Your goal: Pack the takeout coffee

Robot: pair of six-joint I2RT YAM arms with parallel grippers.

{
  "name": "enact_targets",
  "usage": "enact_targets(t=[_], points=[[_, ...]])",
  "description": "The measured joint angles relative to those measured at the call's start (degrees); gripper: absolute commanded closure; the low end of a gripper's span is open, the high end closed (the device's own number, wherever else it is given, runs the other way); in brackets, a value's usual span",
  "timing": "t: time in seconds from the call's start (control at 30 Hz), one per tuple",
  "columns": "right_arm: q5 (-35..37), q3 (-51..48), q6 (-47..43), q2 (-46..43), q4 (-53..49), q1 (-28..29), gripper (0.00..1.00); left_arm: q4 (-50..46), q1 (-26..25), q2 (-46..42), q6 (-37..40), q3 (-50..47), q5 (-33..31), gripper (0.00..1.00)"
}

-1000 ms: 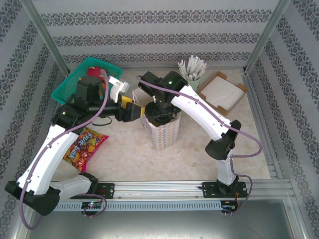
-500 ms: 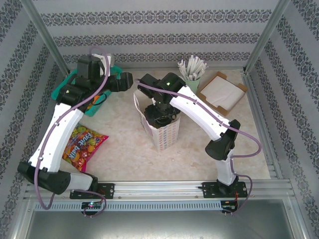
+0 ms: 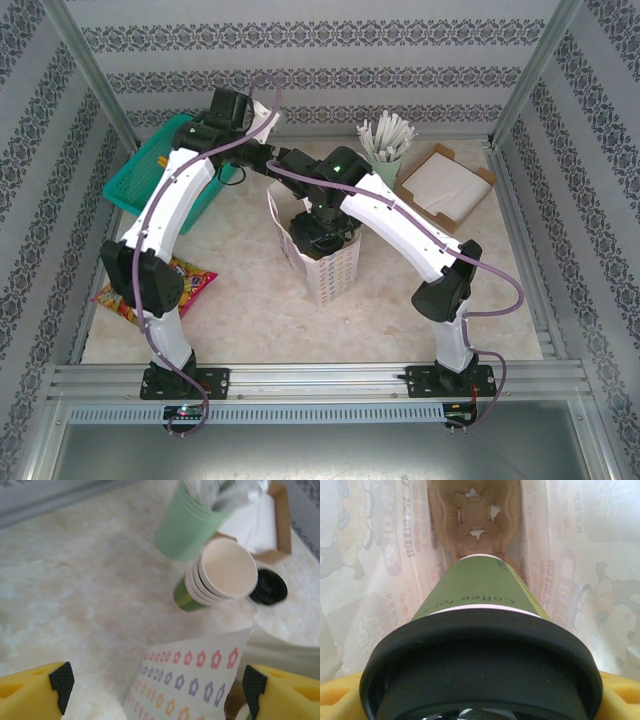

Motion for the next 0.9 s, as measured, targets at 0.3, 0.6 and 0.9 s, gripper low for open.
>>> enact_targets(t=[0.3,0.6,0.9], points=[[0.0,0.0,-0.3,0.0,0.0,0.0,0.30,-5.1,0.0,0.3,7.6,0.3,7.9,0.36],[-0.7,0.0,0.2,0.0,0.0,-0.1,0.30,-6.5,-2.2,0.3,10.3,0.3,3.8,0.66],[-2.0,-3.7,2.8,-0.7,0.0,-0.8,0.30,-6.4,-2.6,0.3,10.8,0.3,3.6,0.97]])
